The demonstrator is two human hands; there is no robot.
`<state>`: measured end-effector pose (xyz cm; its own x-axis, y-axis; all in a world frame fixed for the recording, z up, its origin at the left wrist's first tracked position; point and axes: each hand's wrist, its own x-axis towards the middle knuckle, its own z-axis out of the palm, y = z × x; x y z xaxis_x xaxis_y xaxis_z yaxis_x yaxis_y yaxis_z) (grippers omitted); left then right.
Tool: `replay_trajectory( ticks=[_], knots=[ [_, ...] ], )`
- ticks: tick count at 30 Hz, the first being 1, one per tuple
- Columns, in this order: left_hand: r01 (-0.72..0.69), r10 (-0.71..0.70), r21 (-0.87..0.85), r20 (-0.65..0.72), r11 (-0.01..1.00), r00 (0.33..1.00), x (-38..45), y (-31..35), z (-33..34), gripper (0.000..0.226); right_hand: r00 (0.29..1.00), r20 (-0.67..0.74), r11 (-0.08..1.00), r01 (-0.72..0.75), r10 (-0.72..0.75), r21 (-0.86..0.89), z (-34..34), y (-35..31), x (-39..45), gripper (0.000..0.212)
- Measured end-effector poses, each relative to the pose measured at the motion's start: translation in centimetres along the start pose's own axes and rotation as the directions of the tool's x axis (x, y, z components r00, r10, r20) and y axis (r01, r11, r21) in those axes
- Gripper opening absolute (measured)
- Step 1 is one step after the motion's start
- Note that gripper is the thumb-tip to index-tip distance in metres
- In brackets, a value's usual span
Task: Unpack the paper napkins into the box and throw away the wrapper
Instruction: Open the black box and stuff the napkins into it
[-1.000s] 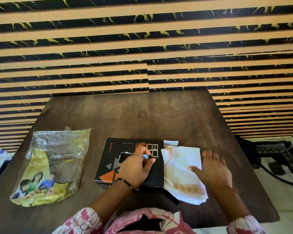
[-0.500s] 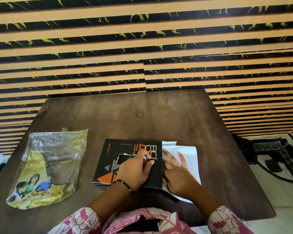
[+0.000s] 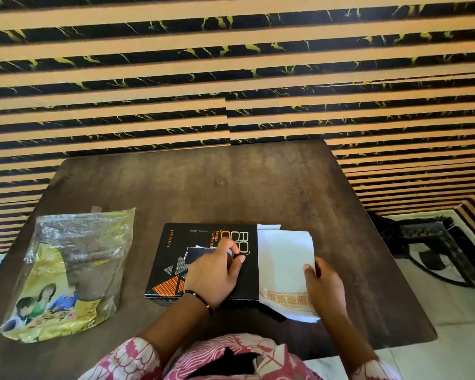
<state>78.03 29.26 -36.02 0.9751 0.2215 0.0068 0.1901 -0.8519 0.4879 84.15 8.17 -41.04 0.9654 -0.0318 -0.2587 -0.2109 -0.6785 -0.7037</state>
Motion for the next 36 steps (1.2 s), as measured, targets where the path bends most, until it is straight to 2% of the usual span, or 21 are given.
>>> replay_trajectory(
  ticks=[3,9,13,18,24,27,30,32,34,36],
  knots=[
    [-0.009,0.009,0.0,0.0,1.0,1.0,-0.1,0.1,-0.1,0.019,0.999,-0.023,0.998,0.04,-0.041,-0.054,0.0,-0.7,0.2,0.032],
    [-0.008,0.008,-0.002,-0.009,1.0,1.0,-0.1,-0.1,-0.1,0.017,0.985,0.039,0.953,0.174,-0.169,-0.247,1.0,-3.0,0.2,0.042],
    [-0.007,0.007,-0.006,-0.009,1.0,1.0,-0.2,0.0,-0.2,0.016,0.979,0.142,0.94,0.184,-0.148,-0.287,1.4,-3.8,0.2,0.049],
    [-0.014,0.014,-0.012,-0.022,1.0,1.0,-0.2,0.1,-0.2,0.018,0.986,0.165,0.984,0.052,-0.024,-0.171,1.0,-3.8,1.1,0.04],
    [0.001,-0.001,-0.018,-0.025,1.0,1.0,0.0,0.2,-0.1,0.016,0.962,0.266,0.989,0.092,-0.059,-0.115,2.4,-5.9,0.8,0.023],
    [-0.005,0.004,-0.013,-0.04,1.0,0.999,-0.1,0.2,-0.1,0.016,0.939,0.332,0.996,0.082,-0.09,0.037,3.4,-6.4,0.1,0.022],
    [-0.014,0.013,-0.014,-0.045,1.0,0.999,-0.1,0.1,0.0,0.016,0.899,0.43,0.984,0.012,-0.088,0.176,3.2,-6.6,-0.2,0.024],
    [-0.016,0.014,-0.021,-0.057,1.0,0.998,-0.1,-0.1,0.0,0.015,0.904,0.424,0.985,-0.025,-0.051,0.173,2.8,-6.1,0.0,0.027],
    [-0.037,0.033,-0.04,-0.109,0.999,0.993,-0.3,0.0,0.1,0.014,0.936,0.35,0.993,-0.027,-0.015,0.114,2.6,-5.3,0.4,0.032],
    [-0.063,0.049,-0.078,-0.177,0.995,0.983,-0.5,0.0,0.1,0.013,0.942,0.336,0.997,-0.024,-0.003,0.078,2.6,-4.9,0.3,0.028]
  ],
)
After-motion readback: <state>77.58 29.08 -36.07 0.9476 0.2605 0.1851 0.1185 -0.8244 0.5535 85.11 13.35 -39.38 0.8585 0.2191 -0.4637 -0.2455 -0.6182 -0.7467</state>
